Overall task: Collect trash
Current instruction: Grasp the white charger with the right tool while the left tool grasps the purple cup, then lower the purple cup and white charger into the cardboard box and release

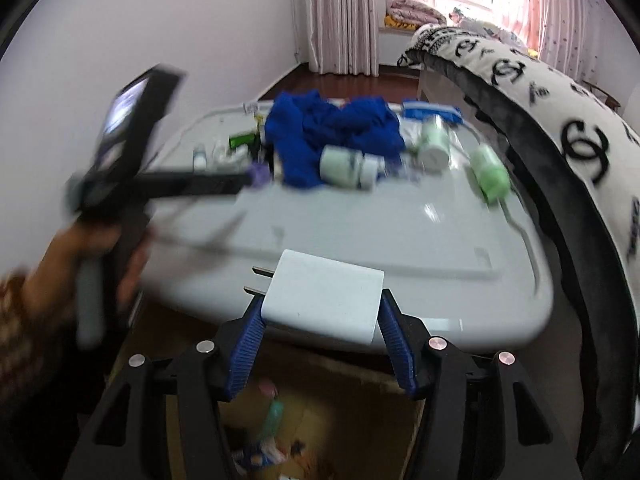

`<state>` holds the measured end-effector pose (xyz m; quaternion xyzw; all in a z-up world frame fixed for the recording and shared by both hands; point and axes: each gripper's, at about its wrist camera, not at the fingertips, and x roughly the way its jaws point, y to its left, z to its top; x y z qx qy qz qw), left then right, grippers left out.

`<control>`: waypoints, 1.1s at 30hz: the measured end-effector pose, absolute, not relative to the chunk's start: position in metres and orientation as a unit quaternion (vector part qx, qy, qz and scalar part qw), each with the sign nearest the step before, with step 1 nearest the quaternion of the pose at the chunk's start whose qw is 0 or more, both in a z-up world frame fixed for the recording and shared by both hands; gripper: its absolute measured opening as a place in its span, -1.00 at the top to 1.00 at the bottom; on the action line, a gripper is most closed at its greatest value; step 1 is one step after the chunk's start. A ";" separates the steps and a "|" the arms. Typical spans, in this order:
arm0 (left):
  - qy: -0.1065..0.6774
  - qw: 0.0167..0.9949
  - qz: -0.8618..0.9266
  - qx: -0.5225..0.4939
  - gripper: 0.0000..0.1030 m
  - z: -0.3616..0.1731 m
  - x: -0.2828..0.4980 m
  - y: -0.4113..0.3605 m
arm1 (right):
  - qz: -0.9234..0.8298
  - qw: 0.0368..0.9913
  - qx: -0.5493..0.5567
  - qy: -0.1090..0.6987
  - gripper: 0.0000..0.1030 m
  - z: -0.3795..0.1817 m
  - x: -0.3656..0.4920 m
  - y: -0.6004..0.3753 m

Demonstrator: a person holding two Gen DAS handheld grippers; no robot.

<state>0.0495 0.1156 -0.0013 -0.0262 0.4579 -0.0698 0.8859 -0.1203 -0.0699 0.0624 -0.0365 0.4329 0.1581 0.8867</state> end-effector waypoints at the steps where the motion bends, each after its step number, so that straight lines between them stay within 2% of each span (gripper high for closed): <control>1: 0.460 0.885 -0.068 -0.025 -0.52 -0.007 0.055 0.114 | 0.158 0.886 -0.036 0.434 -0.09 0.060 -0.123 -0.070; 4: 0.477 0.876 -0.067 -0.021 -0.22 -0.023 0.070 0.111 | 0.160 0.885 -0.040 0.435 -0.09 0.053 -0.122 -0.074; 9: 0.458 0.886 -0.063 -0.025 -0.13 -0.025 0.080 0.111 | 0.164 0.885 -0.034 0.433 -0.09 0.050 -0.117 -0.077; 11: 0.460 0.885 -0.070 -0.031 0.06 -0.026 0.087 0.109 | 0.166 0.885 -0.034 0.434 -0.09 0.049 -0.117 -0.076; 12: 0.463 0.883 -0.076 -0.030 0.31 -0.028 0.090 0.107 | 0.167 0.884 -0.033 0.435 -0.09 0.048 -0.117 -0.076; 13: 0.464 0.882 -0.076 -0.026 0.35 -0.028 0.092 0.107 | 0.167 0.883 -0.036 0.437 -0.09 0.047 -0.116 -0.074; 22: 0.466 0.883 -0.047 -0.037 0.36 -0.009 0.049 0.116 | 0.173 0.887 -0.033 0.426 -0.09 0.052 -0.119 -0.073; 28: 0.458 0.888 -0.041 0.017 0.36 0.022 -0.040 0.114 | 0.184 0.887 -0.045 0.422 -0.09 0.055 -0.131 -0.064; 33: 0.507 0.860 -0.053 0.030 0.36 0.000 -0.112 0.107 | 0.183 0.874 -0.054 0.448 -0.09 0.037 -0.155 -0.057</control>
